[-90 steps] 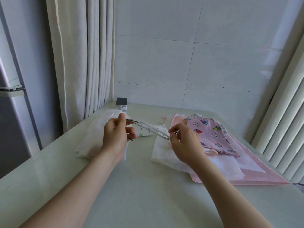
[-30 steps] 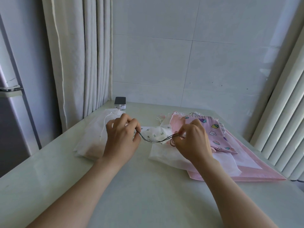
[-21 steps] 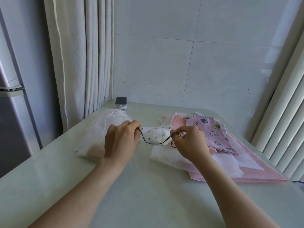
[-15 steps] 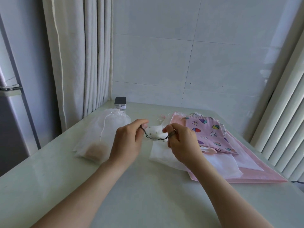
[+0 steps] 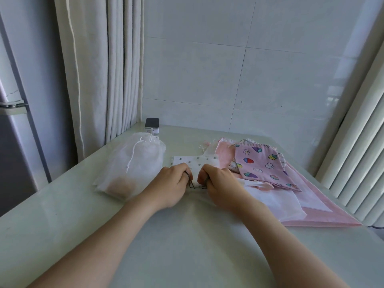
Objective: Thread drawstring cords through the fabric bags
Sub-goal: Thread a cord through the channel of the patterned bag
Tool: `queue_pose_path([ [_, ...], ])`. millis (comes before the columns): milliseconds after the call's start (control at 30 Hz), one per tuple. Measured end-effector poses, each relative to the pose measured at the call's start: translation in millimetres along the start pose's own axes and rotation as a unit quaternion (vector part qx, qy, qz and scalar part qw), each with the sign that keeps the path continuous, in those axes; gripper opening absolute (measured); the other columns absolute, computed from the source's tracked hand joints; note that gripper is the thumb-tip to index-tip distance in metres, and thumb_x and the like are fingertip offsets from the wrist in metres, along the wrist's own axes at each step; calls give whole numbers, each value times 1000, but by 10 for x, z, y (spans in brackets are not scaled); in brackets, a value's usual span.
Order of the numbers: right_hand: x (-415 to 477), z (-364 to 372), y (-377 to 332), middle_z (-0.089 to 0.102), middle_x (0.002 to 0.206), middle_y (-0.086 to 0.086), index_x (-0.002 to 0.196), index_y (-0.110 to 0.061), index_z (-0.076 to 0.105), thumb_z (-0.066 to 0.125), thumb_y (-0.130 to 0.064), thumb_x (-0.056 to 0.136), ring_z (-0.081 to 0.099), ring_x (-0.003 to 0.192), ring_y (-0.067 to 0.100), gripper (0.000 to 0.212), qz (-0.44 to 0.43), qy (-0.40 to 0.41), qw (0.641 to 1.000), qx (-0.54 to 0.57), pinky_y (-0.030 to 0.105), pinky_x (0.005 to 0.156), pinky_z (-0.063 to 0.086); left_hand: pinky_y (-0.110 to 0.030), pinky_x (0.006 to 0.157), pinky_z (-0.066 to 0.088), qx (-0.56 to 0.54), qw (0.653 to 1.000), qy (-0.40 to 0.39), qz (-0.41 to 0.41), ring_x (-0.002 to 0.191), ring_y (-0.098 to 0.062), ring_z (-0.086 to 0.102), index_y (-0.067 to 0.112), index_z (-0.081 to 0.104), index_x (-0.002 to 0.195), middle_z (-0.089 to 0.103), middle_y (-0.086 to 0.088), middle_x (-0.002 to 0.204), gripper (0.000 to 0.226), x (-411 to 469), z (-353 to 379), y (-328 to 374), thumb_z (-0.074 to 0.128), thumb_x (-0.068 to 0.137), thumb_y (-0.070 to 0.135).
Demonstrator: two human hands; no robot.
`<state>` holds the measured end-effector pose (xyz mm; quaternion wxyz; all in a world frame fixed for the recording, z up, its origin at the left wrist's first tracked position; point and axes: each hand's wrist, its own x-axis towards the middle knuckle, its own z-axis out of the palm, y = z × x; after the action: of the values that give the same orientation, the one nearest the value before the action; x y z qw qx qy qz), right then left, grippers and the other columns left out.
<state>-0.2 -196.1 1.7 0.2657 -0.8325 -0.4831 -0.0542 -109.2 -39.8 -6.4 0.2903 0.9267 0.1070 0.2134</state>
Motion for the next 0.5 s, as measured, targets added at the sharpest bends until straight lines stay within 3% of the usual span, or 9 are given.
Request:
queue_pose_path([
  [133, 23, 31, -55, 73, 93, 1, 103, -20, 68, 44, -4, 94, 62, 88, 29, 30, -3, -6, 999, -34, 40, 75, 49, -21, 79, 53, -97, 991, 96, 9, 86, -1, 68, 23, 68, 104, 74, 13, 100, 28, 7, 31, 52, 46, 101, 6],
  [300, -14, -35, -45, 75, 90, -3, 100, -22, 73, 57, -13, 93, 64, 85, 21, 19, 29, -21, 999, 18, 30, 69, 42, -43, 101, 57, -276, 959, 68, -23, 102, -8, 74, 26, 54, 141, 59, 24, 129, 51, -1, 0, 159, 40, 99, 0],
  [400, -48, -116, -68, 76, 89, -10, 91, -24, 78, 56, -6, 79, 70, 86, 7, 31, 80, -7, 989, 128, 30, 79, 57, -46, 102, 57, -313, 948, 46, -41, 103, -13, 74, 33, 40, 152, 65, 38, 101, 60, -30, 31, 189, 37, 103, -2],
  [500, -31, -147, -137, 78, 82, -6, 83, -20, 79, 46, -24, 74, 75, 82, 15, 35, 127, 70, 952, 269, 48, 85, 62, -46, 100, 58, -304, 950, 53, -41, 97, -16, 74, 38, 38, 151, 63, 36, 102, 60, -44, 31, 162, 39, 105, 0],
])
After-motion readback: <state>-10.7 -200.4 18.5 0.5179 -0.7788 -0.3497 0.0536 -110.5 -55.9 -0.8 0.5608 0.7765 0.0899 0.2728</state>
